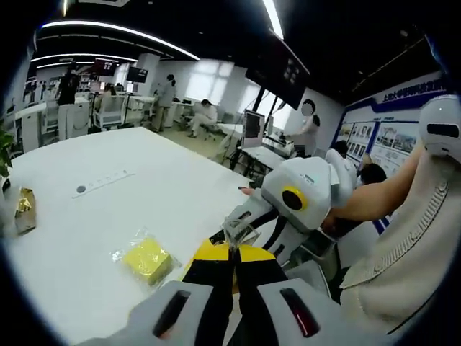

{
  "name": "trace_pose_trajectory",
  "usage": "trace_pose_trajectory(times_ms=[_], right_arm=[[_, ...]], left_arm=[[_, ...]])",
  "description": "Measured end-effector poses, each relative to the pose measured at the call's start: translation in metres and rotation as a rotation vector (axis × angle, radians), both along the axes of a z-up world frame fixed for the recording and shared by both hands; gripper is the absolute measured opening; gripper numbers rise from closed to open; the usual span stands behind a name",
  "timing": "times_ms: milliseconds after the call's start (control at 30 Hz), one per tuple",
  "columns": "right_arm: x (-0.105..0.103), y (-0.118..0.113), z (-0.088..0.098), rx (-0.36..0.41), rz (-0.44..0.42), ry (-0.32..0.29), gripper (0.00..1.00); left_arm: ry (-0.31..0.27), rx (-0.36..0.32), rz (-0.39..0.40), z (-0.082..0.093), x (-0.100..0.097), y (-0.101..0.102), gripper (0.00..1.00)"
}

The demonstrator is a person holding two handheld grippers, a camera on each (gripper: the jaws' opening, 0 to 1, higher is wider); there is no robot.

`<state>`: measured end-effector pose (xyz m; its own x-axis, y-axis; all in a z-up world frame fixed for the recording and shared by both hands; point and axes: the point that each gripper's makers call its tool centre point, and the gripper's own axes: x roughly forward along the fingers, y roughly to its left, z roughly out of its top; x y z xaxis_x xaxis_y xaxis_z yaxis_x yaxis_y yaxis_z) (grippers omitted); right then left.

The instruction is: Compare the silicone blocks by pressing each to a similar depth, holding the contact briefly, and releasing to observe deformation and rebound differences across the visible hardness samples.

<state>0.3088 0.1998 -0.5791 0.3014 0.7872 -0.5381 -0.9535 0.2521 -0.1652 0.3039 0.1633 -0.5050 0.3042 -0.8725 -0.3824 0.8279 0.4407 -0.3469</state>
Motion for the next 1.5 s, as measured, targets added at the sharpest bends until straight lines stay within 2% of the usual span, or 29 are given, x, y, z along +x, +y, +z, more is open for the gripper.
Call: trace_pose_trajectory(times_ms=[300,333,367,533,733,800,967,1033,1100,1200,1300,1400,1433,1500], right_arm=[[-0.002,0.0,-0.002,-0.026,-0.011,-0.007,0.12],[-0.004,0.0,-0.003,-0.029,-0.008,0.01,0.12],[-0.003,0.001,-0.002,-0.035,-0.007,-0.019,0.12],[-0.006,0.002,-0.003,-0.041,-0.001,-0.012,0.13],[-0.006,0.002,0.0,-0.037,0.018,-0.038,0.15],[-0.002,0.002,0.003,-0.039,0.037,-0.093,0.17],[-0.002,0.0,0.001,-0.053,0.03,-0.076,0.21],[-0.002,-0.001,0.002,-0.048,0.026,-0.089,0.23],[-0.003,-0.002,0.004,-0.037,0.022,-0.104,0.27],[-0.005,-0.003,0.009,-0.005,0.005,-0.1,0.33],[-0.005,-0.005,0.01,0.01,-0.007,-0.111,0.35],[-0.001,-0.014,0.01,0.021,-0.078,-0.072,0.46],[0.0,-0.016,0.012,0.03,-0.086,-0.075,0.49],[0.002,-0.022,0.023,0.094,-0.104,-0.123,0.54]], left_arm=[[-0.017,0.001,-0.005,-0.001,-0.003,0.002,0.0],[-0.015,0.001,-0.007,-0.001,-0.003,0.002,0.0],[-0.017,0.001,-0.008,-0.001,-0.004,0.003,0.0],[-0.013,-0.002,-0.007,-0.001,-0.006,0.005,0.0],[-0.031,-0.007,0.004,0.001,-0.007,0.005,0.0],[0.001,-0.034,0.011,0.002,-0.007,0.005,0.0],[0.071,-0.084,0.038,0.0,-0.004,0.006,0.0],[0.109,-0.102,0.042,0.001,-0.005,0.005,0.0],[0.1,-0.103,0.051,0.002,-0.001,0.006,0.0],[0.147,-0.146,0.061,0.004,0.001,0.006,0.0],[0.169,-0.169,0.071,0.004,0.001,0.005,0.0],[0.198,-0.192,0.077,0.003,0.001,0.003,0.0],[0.202,-0.198,0.078,0.003,0.001,0.002,0.0],[0.213,-0.203,0.082,0.001,0.002,0.001,0.0]])
